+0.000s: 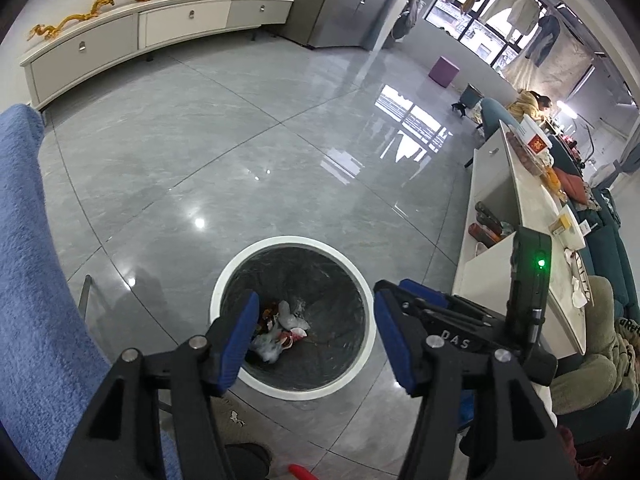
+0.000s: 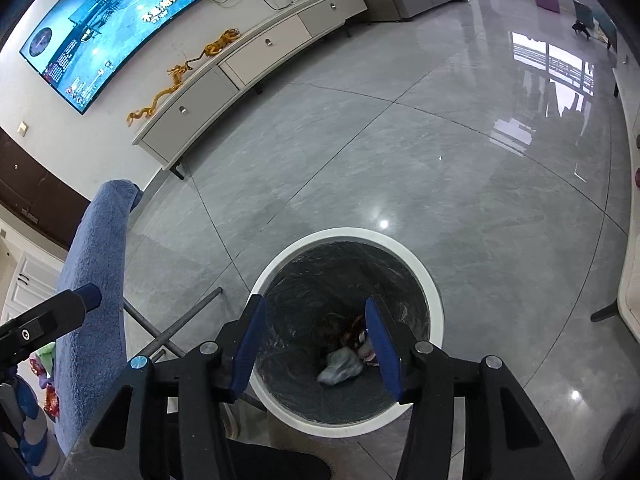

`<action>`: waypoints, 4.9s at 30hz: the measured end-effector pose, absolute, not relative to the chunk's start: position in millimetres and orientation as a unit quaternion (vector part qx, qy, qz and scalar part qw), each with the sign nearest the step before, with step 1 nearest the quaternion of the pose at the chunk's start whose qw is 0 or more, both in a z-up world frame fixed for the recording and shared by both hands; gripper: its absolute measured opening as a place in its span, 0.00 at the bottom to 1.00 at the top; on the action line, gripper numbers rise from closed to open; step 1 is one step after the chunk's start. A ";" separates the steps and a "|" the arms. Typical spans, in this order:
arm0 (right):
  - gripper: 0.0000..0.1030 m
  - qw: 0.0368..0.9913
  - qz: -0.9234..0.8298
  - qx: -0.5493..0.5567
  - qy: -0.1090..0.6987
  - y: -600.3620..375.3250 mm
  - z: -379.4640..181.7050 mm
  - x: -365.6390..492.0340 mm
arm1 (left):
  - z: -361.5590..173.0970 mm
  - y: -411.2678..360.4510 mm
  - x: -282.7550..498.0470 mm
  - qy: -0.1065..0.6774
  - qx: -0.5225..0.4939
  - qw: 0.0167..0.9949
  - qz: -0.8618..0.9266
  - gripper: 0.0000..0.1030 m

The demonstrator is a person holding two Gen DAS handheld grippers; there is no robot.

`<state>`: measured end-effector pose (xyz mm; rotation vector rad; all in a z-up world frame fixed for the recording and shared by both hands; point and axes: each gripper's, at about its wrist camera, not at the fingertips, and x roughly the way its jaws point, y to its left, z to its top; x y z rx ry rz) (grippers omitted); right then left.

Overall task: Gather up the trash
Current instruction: 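Move both open tools back toward the rug, then grasp the purple wrapper with the left tool while the right tool grasps the green wrapper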

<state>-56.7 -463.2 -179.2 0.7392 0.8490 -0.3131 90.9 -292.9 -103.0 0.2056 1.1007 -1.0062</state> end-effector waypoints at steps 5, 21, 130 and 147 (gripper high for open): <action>0.47 0.838 -0.146 0.345 0.397 -458.5 -173.4 -54.8 | -93.9 -275.1 91.3 0.491 0.086 0.742 -0.448 0.56; 0.48 0.857 -0.137 0.316 0.383 -429.0 -138.8 -52.2 | -60.6 -194.1 78.3 0.455 0.052 0.784 -0.420 0.63; 0.25 0.838 0.344 -0.005 0.424 -15.5 -89.0 189.5 | -97.3 175.2 204.9 0.387 -0.060 0.900 -0.192 0.25; 0.25 0.876 0.320 0.059 0.356 -78.8 -30.6 109.3 | -23.3 185.9 134.0 0.319 -0.090 0.919 -0.214 0.25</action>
